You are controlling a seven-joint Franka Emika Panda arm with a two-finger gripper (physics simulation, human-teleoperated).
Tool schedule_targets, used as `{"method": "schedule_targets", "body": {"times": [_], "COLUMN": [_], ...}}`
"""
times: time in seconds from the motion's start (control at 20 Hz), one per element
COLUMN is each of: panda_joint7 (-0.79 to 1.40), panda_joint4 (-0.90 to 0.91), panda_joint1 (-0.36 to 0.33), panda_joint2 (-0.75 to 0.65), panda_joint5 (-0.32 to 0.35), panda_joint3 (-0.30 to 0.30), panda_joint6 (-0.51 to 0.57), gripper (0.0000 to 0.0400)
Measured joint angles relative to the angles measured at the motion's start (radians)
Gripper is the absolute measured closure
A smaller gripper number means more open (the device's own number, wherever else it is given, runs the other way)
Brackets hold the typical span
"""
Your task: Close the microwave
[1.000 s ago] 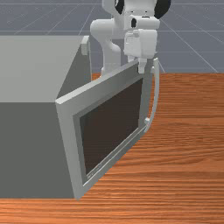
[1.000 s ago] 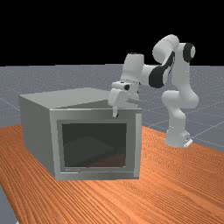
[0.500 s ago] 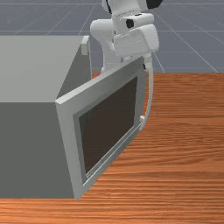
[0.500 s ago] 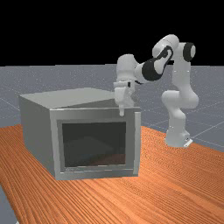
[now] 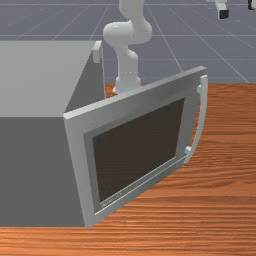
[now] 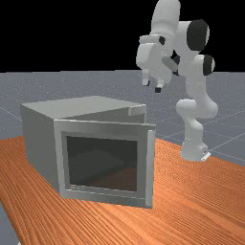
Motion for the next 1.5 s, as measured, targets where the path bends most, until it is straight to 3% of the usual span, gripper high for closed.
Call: {"method": "schedule_targets", "body": {"times": [0.05,0.4,0.45,0.5,0.55,0.6,0.65,0.85,0.9,1.05,1.2,1.25,1.45,1.5], "panda_joint7": [-0.163,-0.163,0.03,0.071,-0.064,-0.064,-0.03,-0.03,-0.032,-0.029,-0.022,-0.026,-0.026,-0.119], "panda_joint4": [-0.028,-0.029,0.076,0.212,0.15,0.149,0.291,0.29,0.342,0.019,-0.183,-0.15,-0.223,-0.335], "panda_joint1": [-0.03,-0.032,0.016,0.054,0.043,0.047,0.085,0.089,0.082,0.063,0.06,0.056,0.053,0.026], "panda_joint2": [-0.005,-0.003,0.054,0.134,0.109,0.11,0.194,0.195,0.235,0.184,0.181,0.216,0.254,0.21], "panda_joint5": [0.032,0.032,-0.025,-0.042,-0.013,-0.013,-0.031,-0.031,-0.007,0.01,-0.005,0.006,0.003,0.002], "panda_joint3": [0.026,0.025,-0.006,-0.009,0.027,0.028,0.025,0.027,0.036,0.041,0.034,0.04,0.039,0.056], "panda_joint6": [0.024,0.024,-0.03,-0.087,-0.044,-0.044,-0.103,-0.103,-0.16,0.085,0.291,0.258,0.362,0.468], "gripper": [0.0,0.0,0.0,0.0,0.0,0.0,0.0,0.0,0.0,0.0,0.0,0.0,0.0,0.0]}}
